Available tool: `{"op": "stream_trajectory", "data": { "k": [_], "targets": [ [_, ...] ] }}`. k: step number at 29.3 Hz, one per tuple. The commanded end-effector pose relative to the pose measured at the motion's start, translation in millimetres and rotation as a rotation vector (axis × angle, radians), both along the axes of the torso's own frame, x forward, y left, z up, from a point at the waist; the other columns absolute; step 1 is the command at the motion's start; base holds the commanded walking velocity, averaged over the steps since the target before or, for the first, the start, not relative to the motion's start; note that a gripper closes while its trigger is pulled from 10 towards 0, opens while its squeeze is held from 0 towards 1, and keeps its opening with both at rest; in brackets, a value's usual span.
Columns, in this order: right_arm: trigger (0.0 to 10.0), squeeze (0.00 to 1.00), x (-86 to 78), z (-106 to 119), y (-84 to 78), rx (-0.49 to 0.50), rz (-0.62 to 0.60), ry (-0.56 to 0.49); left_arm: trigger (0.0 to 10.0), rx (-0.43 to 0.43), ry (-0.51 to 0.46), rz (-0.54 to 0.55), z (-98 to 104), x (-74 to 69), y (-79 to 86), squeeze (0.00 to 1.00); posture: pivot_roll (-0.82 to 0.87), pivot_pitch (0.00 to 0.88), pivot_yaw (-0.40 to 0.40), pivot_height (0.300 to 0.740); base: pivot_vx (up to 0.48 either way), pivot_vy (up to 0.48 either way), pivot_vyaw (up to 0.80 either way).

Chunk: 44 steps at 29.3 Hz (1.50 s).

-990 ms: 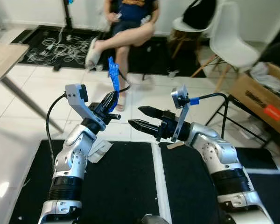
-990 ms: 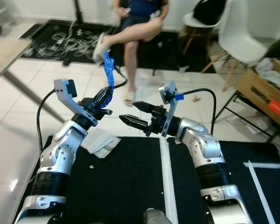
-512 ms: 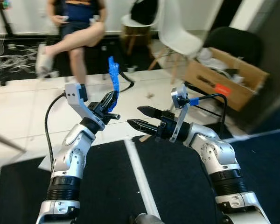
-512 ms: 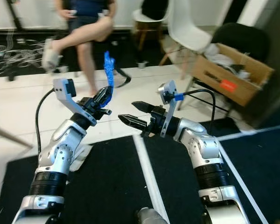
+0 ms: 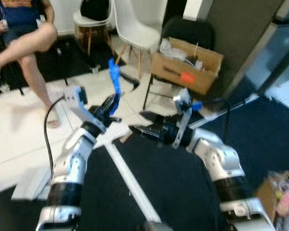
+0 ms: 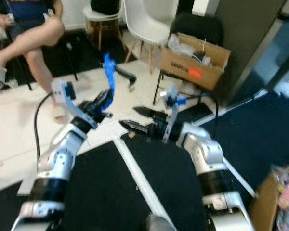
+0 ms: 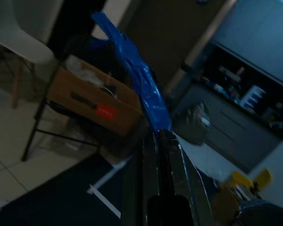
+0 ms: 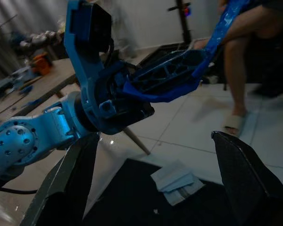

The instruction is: Picking trash to rubbish bin

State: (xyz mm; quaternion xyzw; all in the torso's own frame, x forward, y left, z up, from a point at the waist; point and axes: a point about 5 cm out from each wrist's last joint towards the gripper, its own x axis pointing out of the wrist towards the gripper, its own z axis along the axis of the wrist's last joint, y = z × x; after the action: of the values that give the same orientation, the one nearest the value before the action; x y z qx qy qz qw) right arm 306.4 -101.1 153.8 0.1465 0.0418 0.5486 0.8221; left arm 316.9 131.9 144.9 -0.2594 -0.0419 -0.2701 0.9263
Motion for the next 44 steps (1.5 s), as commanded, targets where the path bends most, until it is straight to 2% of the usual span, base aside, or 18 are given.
{"op": "stream_trajectory", "data": {
  "k": [1,22,29,44],
  "targets": [
    [10.0,0.0,0.1,-1.2,-3.3,-0.005,-0.008,0.005,10.0,-0.002,0.009,-0.013,-2.8,-0.7,-2.9,0.0,0.02,0.0,-0.046,0.74,0.0,0.0,-0.77],
    [10.0,0.0,0.4,0.2,-3.3,-0.001,-0.014,-0.009,10.0,-0.001,0.004,-0.014,-2.2,-0.9,-2.5,0.0,0.02,0.0,-0.042,0.74,0.0,0.0,-0.77],
    [10.0,0.0,-0.1,2.8,-3.8,0.01,-0.02,-0.035,10.0,-0.005,-0.011,-0.014,-1.2,-1.5,-1.9,0.0,0.02,0.0,-0.042,0.74,0.079,0.0,0.0],
    [10.0,0.0,-0.5,3.0,-4.0,0.012,-0.022,-0.042,10.0,0.001,-0.024,-0.022,-0.2,-2.0,-2.2,0.0,0.02,0.0,-0.042,0.74,0.396,0.0,0.0]
  ]
}}
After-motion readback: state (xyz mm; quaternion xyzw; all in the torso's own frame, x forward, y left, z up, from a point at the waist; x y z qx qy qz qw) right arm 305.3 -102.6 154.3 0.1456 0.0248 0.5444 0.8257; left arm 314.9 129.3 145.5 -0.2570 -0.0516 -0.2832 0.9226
